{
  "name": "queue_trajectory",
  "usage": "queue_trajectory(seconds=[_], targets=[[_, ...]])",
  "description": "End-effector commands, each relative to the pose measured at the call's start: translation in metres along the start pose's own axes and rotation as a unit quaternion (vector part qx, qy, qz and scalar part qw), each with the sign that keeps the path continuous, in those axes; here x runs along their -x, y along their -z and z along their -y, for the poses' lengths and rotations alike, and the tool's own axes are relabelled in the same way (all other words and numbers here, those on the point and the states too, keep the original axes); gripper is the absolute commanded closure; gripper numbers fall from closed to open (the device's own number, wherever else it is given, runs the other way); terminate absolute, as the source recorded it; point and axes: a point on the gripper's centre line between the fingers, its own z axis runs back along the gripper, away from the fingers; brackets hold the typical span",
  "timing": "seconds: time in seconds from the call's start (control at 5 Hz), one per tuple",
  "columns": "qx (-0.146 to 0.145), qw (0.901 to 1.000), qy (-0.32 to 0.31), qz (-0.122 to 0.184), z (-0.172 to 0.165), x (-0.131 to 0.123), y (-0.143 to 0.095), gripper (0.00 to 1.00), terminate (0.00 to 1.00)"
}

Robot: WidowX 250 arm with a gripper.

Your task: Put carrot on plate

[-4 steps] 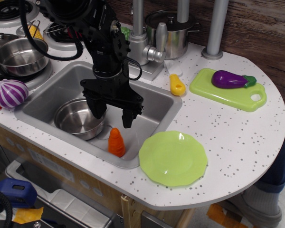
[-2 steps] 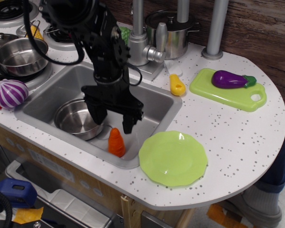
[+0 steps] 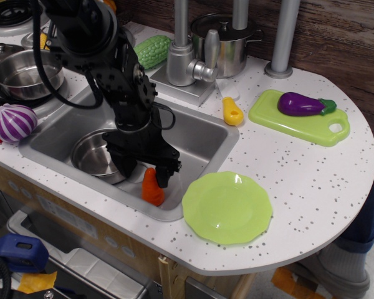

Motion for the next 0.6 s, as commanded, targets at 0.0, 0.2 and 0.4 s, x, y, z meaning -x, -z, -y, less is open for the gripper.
queue_trajectory(seconds=[0.0, 0.2, 0.4], targets=[[0.000, 0.9997, -0.007, 0.022, -0.007, -0.001, 0.007, 0.00, 0.00], [0.004, 0.9995, -0.022, 0.023, -0.004, 0.001, 0.011, 1.00, 0.00], [-0.008, 0.9995, -0.023, 0.021, 0.004, -0.003, 0.000, 1.00, 0.00]])
